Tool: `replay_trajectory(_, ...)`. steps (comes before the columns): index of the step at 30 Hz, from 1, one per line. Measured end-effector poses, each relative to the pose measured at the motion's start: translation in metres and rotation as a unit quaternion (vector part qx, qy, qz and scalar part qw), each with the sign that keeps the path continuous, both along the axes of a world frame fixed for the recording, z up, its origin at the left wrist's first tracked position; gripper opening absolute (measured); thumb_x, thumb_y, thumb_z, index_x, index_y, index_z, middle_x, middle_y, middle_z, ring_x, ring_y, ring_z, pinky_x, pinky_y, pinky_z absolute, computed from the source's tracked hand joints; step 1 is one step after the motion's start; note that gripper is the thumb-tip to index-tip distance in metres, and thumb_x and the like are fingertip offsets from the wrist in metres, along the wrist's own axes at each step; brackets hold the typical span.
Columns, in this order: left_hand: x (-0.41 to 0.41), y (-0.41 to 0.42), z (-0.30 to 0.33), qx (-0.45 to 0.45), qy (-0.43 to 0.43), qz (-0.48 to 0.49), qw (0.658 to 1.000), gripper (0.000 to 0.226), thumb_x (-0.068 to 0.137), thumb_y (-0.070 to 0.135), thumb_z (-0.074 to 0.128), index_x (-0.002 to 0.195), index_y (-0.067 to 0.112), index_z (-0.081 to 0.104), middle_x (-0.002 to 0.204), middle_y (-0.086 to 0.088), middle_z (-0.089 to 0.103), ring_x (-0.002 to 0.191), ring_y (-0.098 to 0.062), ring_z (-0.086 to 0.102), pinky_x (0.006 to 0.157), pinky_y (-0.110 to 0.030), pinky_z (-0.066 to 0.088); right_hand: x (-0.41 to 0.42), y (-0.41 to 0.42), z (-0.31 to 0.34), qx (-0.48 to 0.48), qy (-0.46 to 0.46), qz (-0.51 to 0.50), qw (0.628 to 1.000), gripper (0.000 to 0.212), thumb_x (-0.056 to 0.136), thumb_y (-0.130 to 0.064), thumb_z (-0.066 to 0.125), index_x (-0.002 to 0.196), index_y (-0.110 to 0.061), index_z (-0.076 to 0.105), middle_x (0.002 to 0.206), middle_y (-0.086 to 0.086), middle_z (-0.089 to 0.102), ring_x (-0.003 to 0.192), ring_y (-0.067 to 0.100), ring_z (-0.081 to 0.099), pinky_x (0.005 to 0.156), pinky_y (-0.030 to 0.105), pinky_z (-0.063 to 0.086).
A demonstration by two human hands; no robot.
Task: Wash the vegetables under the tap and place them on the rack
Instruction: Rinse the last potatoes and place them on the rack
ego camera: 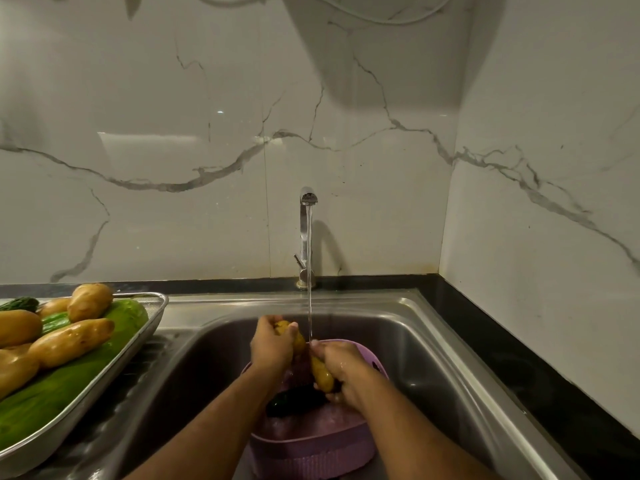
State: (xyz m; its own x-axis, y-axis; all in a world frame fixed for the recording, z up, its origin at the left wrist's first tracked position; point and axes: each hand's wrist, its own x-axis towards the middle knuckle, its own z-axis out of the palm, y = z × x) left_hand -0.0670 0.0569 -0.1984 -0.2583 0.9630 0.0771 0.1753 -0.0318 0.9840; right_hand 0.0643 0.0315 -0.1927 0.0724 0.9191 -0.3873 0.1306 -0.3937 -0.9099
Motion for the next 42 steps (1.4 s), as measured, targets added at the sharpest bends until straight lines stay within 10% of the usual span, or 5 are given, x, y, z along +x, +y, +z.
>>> replay_trajectory(7, -0.011, -0.008, -0.007, -0.032, 0.481, -0.11, 0.869, 0.02, 0.098, 0.042, 0.057, 0.106, 0.026, 0.066, 0.116, 0.001, 0.045, 0.089, -0.018, 0.062, 0.086, -0.038, 0.056, -0.011, 0.007, 0.005, 0.056, 0.105, -0.008, 0.993, 0.033, 0.106, -0.049, 0.049, 0.118, -0.024, 0.065, 0.1, 0.014, 0.073, 0.069, 0.021, 0.067, 0.058, 0.028, 0.054)
replay_trajectory(27, -0.014, 0.004, -0.012, 0.066, 0.399, -0.079, 0.911, 0.02, 0.106, 0.029, 0.05, 0.09, 0.023, 0.061, 0.097, 0.002, 0.055, 0.081, -0.011, 0.056, 0.068, -0.024, 0.043, -0.012, 0.014, 0.016, 0.03, 0.225, -0.077, 0.971, 0.042, 0.108, -0.037, 0.046, 0.074, -0.019, 0.062, 0.062, 0.005, 0.057, 0.049, 0.018, 0.051, 0.053, 0.025, 0.041)
replay_trajectory(30, -0.014, 0.005, -0.013, 0.052, 0.389, -0.075, 0.917, 0.028, 0.107, 0.03, 0.045, 0.086, 0.019, 0.061, 0.093, 0.0, 0.059, 0.079, -0.014, 0.059, 0.069, -0.03, 0.047, -0.016, 0.011, 0.019, 0.071, 0.201, -0.027, 0.977, 0.011, 0.106, -0.02, 0.053, 0.111, -0.029, 0.058, 0.101, 0.008, 0.065, 0.083, 0.02, 0.061, 0.067, 0.035, 0.05)
replay_trajectory(33, -0.015, 0.005, -0.013, 0.016, 0.394, -0.089, 0.915, 0.033, 0.108, 0.032, 0.042, 0.086, 0.019, 0.064, 0.088, 0.001, 0.066, 0.079, -0.016, 0.064, 0.073, -0.034, 0.051, -0.02, 0.014, 0.013, 0.126, 0.153, 0.009, 0.98, 0.055, 0.103, -0.015, 0.059, 0.15, -0.032, 0.038, 0.117, 0.01, 0.063, 0.095, 0.02, 0.066, 0.066, 0.029, 0.055)
replay_trajectory(42, -0.012, 0.008, -0.005, -0.071, 0.185, -0.123, 0.972, 0.026, 0.109, 0.027, 0.046, 0.104, 0.012, 0.067, 0.088, -0.011, 0.07, 0.068, -0.024, 0.065, 0.062, -0.035, 0.058, -0.014, 0.017, 0.009, 0.201, 0.005, -0.068, 0.977, 0.035, 0.102, -0.043, 0.06, 0.12, -0.014, 0.068, 0.097, 0.011, 0.072, 0.059, 0.014, 0.063, 0.039, 0.017, 0.041)
